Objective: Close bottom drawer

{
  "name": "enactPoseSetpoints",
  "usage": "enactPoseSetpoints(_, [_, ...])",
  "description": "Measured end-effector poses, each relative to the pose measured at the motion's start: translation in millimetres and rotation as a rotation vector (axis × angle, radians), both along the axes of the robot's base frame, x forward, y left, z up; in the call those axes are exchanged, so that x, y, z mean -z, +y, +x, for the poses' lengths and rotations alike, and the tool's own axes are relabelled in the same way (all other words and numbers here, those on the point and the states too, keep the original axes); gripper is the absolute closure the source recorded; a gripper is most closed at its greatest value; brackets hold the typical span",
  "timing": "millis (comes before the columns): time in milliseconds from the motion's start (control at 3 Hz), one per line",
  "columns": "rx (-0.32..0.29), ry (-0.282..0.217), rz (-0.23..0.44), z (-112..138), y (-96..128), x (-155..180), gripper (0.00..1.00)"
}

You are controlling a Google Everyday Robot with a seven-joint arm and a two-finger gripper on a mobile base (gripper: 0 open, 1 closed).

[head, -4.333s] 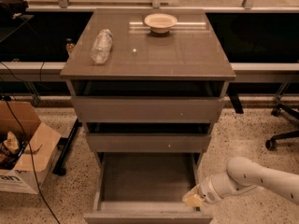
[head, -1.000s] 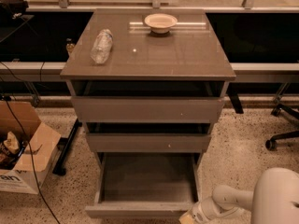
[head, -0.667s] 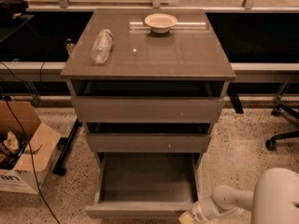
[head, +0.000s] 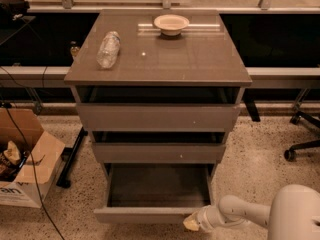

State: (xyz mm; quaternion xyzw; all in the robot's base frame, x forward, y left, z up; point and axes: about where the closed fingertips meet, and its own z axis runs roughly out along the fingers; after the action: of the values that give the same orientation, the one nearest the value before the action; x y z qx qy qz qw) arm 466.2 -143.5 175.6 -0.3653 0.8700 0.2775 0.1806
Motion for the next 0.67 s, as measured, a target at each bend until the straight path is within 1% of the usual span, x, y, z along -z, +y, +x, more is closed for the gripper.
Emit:
enactPoseSetpoints(333, [-0.030,-0.096,0.026,49.5,16.0,-1.5,1.00])
enactPoseSetpoints(667, [-0.037,-0.118,0.037,68.5,19.6,-0.9,1.00])
